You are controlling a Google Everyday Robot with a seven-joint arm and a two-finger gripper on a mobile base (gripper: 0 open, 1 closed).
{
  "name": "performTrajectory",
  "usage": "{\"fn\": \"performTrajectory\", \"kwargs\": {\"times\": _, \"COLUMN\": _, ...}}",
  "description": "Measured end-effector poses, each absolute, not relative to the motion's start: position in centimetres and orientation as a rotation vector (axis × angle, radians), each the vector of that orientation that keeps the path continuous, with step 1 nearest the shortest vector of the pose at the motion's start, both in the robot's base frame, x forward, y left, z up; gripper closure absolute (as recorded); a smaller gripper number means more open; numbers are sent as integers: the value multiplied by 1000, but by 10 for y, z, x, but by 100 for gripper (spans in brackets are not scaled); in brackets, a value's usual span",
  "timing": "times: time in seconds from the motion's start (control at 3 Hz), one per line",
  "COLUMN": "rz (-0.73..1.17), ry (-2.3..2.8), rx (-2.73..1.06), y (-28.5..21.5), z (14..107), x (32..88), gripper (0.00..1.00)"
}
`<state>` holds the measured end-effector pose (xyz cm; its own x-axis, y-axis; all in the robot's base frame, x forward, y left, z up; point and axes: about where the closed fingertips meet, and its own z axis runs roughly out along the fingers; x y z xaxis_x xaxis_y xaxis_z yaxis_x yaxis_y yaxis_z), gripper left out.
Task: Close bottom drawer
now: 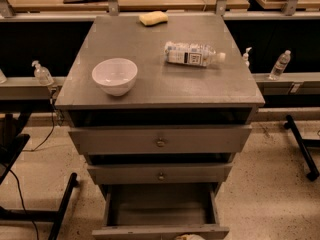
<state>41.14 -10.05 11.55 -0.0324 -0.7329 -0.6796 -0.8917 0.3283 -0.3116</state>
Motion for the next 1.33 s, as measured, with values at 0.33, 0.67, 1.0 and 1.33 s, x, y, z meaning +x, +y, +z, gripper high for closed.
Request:
{"fn": "performTrajectory", "kwargs": {"times": 0.33, "rz": 257, "ry": 1802, "rx": -1435, "y": -106, "z": 112, "x": 425, "gripper": 100}}
{"fn": "performTrajectory", "kwargs": {"times": 0.67, "rz": 257, "ry": 1802, "rx": -1435, "y": -106, "z": 112, "x": 425, "gripper": 100}}
{"fn": "performTrajectory", "kwargs": {"times": 1.0, "rz": 241, "ry": 1769, "rx": -1441, "y": -100, "z": 122, "x": 440, "gripper": 100}}
{"fn": "performTrajectory", "kwargs": {"times": 1.33, "rz": 221, "ry": 1745, "rx": -1436, "y": -99, "z": 131, "x": 452, "gripper": 100}}
